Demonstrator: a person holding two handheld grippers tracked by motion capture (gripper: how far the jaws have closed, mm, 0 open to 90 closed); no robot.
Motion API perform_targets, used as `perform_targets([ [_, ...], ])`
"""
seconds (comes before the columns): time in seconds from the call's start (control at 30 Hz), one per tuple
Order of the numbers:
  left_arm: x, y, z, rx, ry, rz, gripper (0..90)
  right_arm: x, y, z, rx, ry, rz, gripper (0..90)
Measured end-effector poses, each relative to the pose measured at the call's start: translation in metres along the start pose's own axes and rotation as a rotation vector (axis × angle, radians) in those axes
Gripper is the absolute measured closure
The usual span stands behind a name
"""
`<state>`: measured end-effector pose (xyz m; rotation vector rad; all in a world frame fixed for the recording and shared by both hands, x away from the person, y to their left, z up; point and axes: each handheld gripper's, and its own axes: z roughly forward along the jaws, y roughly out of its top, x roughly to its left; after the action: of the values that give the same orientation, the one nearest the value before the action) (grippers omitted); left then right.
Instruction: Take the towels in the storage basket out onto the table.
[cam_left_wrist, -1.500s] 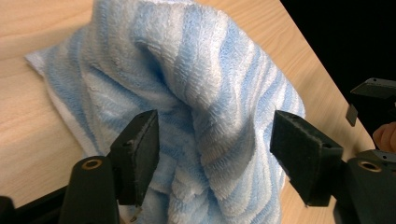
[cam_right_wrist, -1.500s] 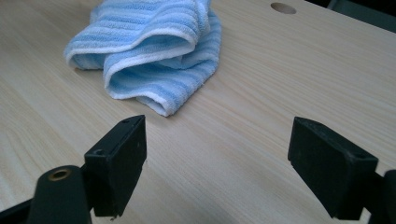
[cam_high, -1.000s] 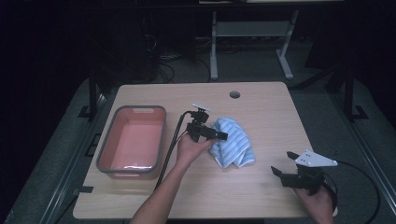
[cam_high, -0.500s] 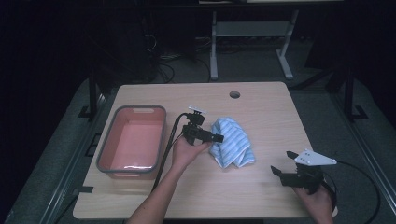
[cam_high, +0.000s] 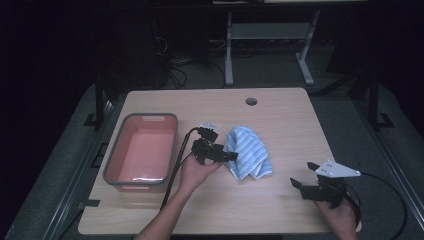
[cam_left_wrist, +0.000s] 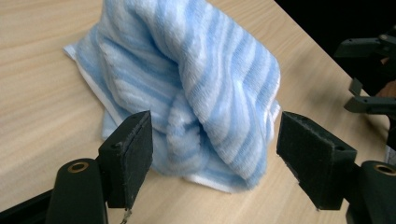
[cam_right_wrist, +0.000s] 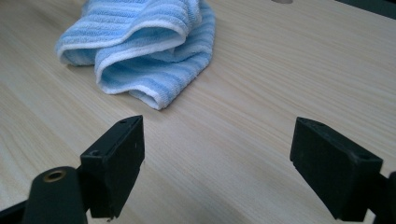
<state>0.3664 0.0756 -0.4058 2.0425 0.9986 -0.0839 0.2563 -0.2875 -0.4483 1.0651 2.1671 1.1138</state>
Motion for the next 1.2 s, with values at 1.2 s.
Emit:
perform_targets([
  [1.2, -0.013, -0.043, -0.020, -0.037, 0.000, 0.083, 25.2, -0.004, -0.003, -0.003, -0.006, -0.010, 0.026, 16.7],
])
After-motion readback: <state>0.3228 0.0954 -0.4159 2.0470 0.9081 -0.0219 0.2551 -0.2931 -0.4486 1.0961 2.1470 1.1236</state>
